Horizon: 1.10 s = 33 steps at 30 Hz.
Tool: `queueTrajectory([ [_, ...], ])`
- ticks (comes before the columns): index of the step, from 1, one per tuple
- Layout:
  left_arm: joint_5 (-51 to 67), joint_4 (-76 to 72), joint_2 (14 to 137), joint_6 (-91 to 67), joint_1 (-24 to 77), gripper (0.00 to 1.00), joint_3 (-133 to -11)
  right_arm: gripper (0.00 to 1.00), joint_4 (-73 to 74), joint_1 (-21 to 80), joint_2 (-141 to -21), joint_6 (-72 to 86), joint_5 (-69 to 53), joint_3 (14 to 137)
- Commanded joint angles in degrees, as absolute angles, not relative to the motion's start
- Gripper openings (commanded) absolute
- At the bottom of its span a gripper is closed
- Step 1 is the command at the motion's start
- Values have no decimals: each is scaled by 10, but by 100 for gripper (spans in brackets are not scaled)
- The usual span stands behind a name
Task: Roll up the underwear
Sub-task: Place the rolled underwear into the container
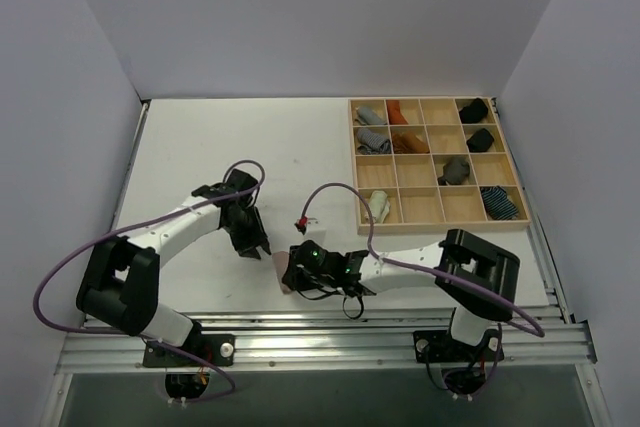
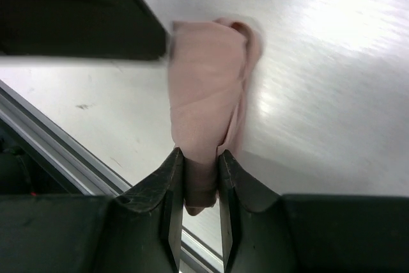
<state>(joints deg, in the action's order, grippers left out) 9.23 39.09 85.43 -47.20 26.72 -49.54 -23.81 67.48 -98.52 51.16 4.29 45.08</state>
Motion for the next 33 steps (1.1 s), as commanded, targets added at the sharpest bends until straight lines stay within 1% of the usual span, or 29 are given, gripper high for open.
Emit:
queueTrajectory([
  [1,53,496,834,-455,233,40,-596,0,-108,671,-920,528,84,425],
  [3,72,539,823,-440,217,43,-671,0,-68,671,-863,530,123,436],
  [6,102,595,824,-426,199,45,-760,0,6,645,-790,525,163,455],
  [7,109,602,823,-423,197,45,-772,0,50,633,-775,521,172,461],
  [9,126,611,809,-415,195,45,-782,0,78,602,-736,505,182,467],
  [10,144,611,801,-416,194,46,-778,0,104,554,-727,498,182,468],
  [12,160,600,772,-418,192,45,-763,0,128,497,-706,475,181,473],
  [13,180,592,760,-420,192,45,-745,0,132,437,-701,463,178,473],
  [16,201,584,727,-431,187,46,-729,0,127,352,-705,411,146,480],
  [17,214,586,719,-431,185,46,-726,0,134,309,-712,404,149,487],
  [20,218,594,711,-430,186,46,-728,0,135,245,-750,368,146,512],
  [22,213,595,714,-430,185,46,-727,0,140,218,-779,353,147,524],
  [25,230,575,723,-437,185,46,-722,0,132,173,-794,349,138,518],
  [28,243,563,728,-443,186,46,-719,0,118,130,-784,350,129,492],
  [30,244,554,728,-443,185,46,-706,0,99,101,-775,345,103,467],
  [33,254,535,729,-450,185,46,-690,0,61,84,-777,334,68,429],
])
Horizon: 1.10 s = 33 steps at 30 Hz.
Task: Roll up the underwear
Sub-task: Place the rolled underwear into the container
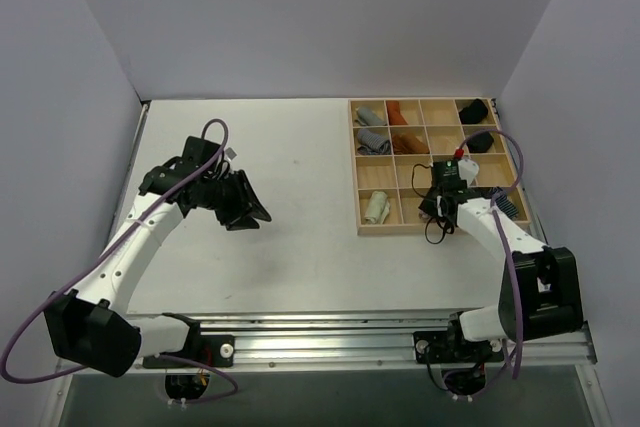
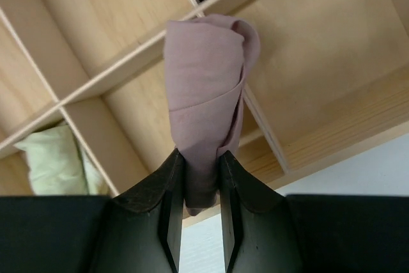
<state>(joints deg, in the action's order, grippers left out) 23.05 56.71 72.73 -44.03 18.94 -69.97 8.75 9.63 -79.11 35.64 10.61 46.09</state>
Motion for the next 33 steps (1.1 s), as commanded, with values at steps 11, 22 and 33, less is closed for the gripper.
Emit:
queueTrajectory([
  [11,255,514,757,-452,185,46,-679,0,-40,104,-837,346,9,378],
  [22,250,511,764,-453,186,46,-678,29,-48,121,-882,404,43,382],
  [33,214,532,757,-429,184,49,-736,51,362,128,-804,392,76,563],
])
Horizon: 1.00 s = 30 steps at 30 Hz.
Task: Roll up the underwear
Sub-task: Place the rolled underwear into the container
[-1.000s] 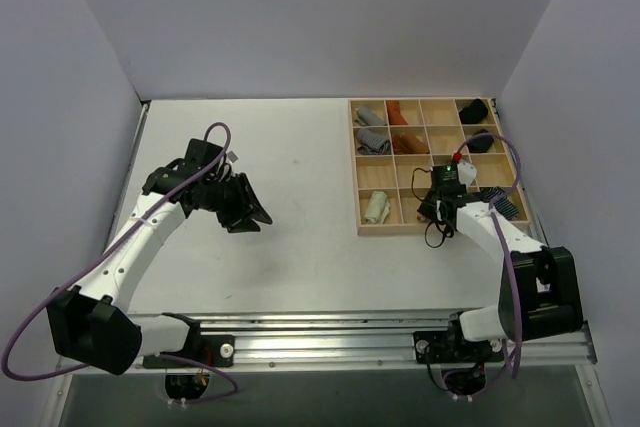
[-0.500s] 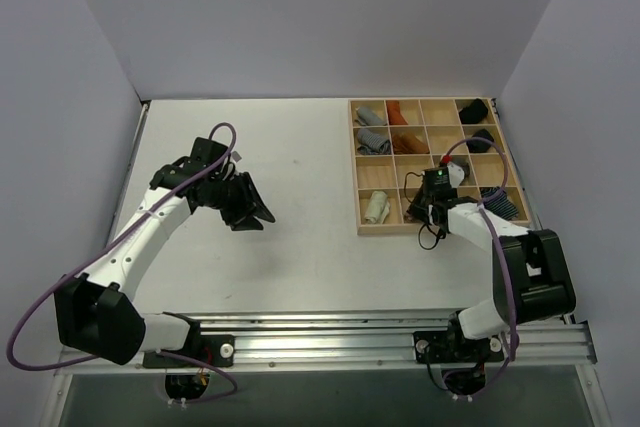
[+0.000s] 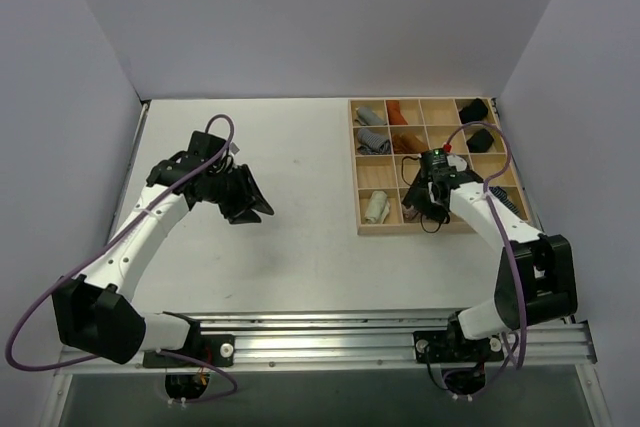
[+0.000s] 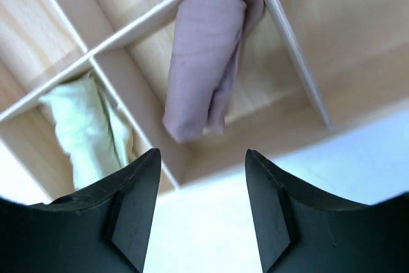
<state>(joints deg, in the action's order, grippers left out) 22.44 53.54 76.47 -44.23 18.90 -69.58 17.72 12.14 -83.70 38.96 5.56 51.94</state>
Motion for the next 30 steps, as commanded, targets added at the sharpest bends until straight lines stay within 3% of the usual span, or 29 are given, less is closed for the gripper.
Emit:
queueTrajectory([
  [1,210,535,755,-431,184,49,-743,51,380,128,-793,395,72,566],
  [8,228,517,705,-465,183,52,-799,56,432,152,-648,392,22,670],
  [9,230,515,692,-467,182,60,-821,62,421,169,-641,389,13,690],
  [10,226,514,686,-468,182,66,-835,84,417,179,-636,384,6,709],
  [12,198,519,672,-472,180,78,-891,100,409,214,-633,379,6,771],
  [14,179,521,664,-462,179,96,-932,100,399,234,-627,368,9,810],
  [21,149,511,603,-390,179,94,-1032,100,402,246,-606,322,4,925],
  [30,152,456,503,-408,179,94,-946,100,320,246,-520,325,-66,896],
])
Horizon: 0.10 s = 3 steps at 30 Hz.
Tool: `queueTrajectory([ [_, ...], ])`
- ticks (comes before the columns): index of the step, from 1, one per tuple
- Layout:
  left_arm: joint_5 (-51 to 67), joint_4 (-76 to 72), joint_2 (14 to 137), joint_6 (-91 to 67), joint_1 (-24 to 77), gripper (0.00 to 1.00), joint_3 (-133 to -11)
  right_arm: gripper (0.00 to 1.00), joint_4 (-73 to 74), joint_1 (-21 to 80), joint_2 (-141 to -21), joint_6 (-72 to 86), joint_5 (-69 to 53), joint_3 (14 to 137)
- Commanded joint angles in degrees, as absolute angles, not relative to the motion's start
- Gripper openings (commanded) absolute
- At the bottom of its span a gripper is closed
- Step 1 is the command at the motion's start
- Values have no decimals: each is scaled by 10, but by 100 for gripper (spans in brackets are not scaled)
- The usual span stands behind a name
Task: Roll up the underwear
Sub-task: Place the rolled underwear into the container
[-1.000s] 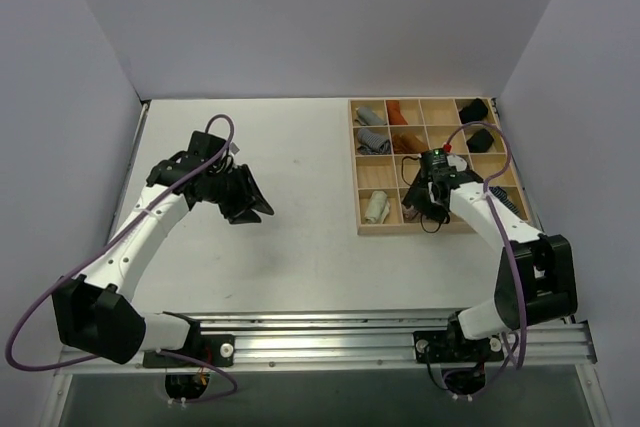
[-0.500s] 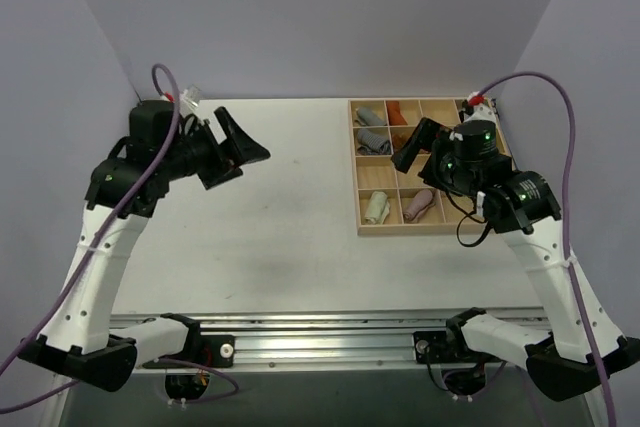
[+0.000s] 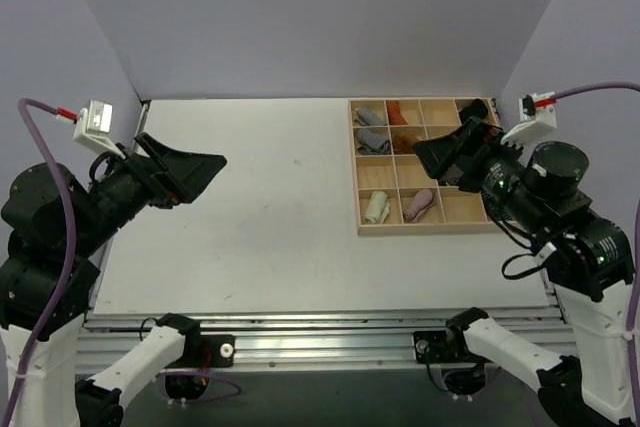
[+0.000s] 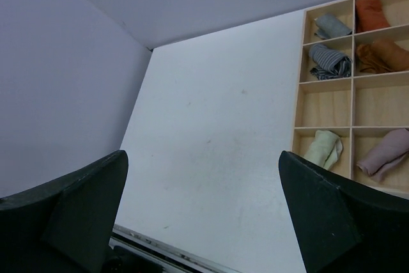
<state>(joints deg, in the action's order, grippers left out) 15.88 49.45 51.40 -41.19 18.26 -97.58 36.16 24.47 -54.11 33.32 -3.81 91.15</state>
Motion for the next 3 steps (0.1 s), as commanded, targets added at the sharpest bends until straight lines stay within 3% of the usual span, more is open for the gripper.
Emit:
queueTrajectory([
  [1,151,453,500,-410,179,94,-940,100,319,246,-515,323,-69,891],
  [3,160,454,499,-413,179,94,-936,100,324,246,-513,319,-71,883],
])
